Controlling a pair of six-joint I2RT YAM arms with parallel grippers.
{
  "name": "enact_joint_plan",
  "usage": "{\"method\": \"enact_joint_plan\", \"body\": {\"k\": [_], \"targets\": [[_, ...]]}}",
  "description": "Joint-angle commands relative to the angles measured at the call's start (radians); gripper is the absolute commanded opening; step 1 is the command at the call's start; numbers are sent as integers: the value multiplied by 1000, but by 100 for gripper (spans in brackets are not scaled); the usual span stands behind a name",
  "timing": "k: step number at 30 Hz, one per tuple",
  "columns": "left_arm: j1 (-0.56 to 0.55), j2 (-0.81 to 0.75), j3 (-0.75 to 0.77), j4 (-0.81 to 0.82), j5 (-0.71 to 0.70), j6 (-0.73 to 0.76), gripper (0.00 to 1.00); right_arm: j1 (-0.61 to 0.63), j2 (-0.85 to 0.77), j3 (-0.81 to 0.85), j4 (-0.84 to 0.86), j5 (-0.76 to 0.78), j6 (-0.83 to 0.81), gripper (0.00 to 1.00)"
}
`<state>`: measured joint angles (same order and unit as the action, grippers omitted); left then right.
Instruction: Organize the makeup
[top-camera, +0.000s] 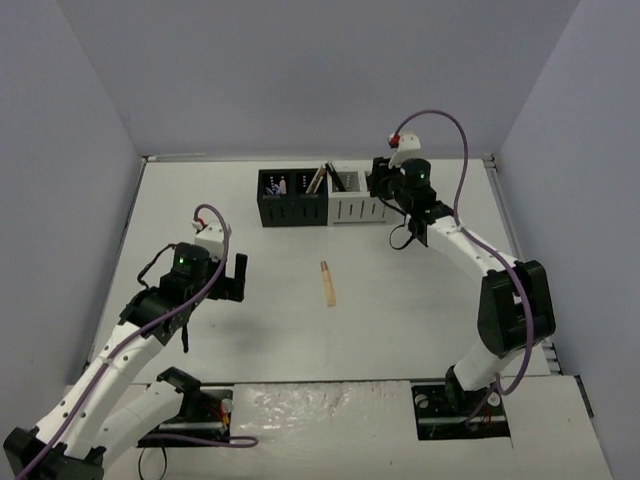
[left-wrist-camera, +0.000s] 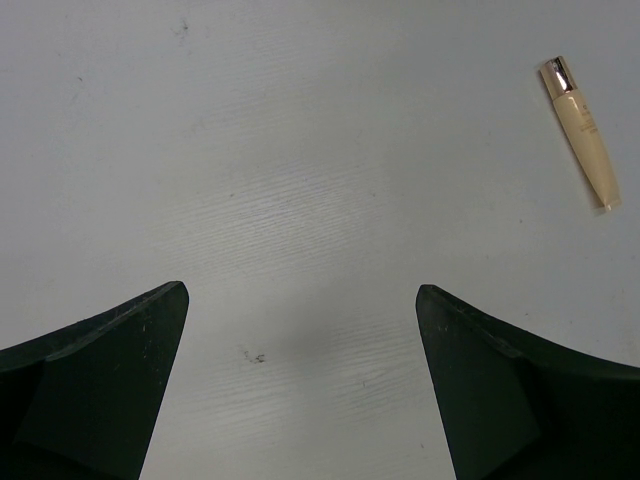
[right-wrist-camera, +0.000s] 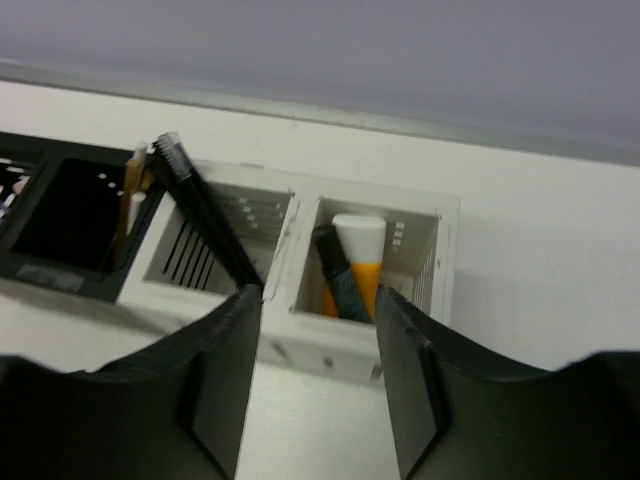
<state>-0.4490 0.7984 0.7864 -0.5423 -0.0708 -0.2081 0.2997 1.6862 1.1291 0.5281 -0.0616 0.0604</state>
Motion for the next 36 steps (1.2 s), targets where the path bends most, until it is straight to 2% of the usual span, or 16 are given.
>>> {"method": "enact_joint_plan", "body": {"k": [1, 5, 11, 18, 30, 33, 36], "targets": [[16, 15, 49, 26, -1, 7, 97, 126, -165, 114, -362, 116, 55, 50], [16, 7, 45, 22, -24, 6, 97, 258, -169, 116, -571, 135, 181, 55], [16, 18, 43, 20, -34, 3, 97, 462, -95, 48, -649, 225, 323, 56], [16, 36, 45, 18, -43, 2, 97, 501, 76, 50, -646, 256, 395, 50], [16, 31, 44, 15, -47, 1, 97, 500, 214, 45, -581, 263, 412, 44], [16, 33, 45, 15, -41, -1, 97, 500, 244, 47, -572, 257, 410, 39], [16, 32, 48, 13, -38, 1, 97, 500, 256, 52, -561, 247, 405, 30]]}}
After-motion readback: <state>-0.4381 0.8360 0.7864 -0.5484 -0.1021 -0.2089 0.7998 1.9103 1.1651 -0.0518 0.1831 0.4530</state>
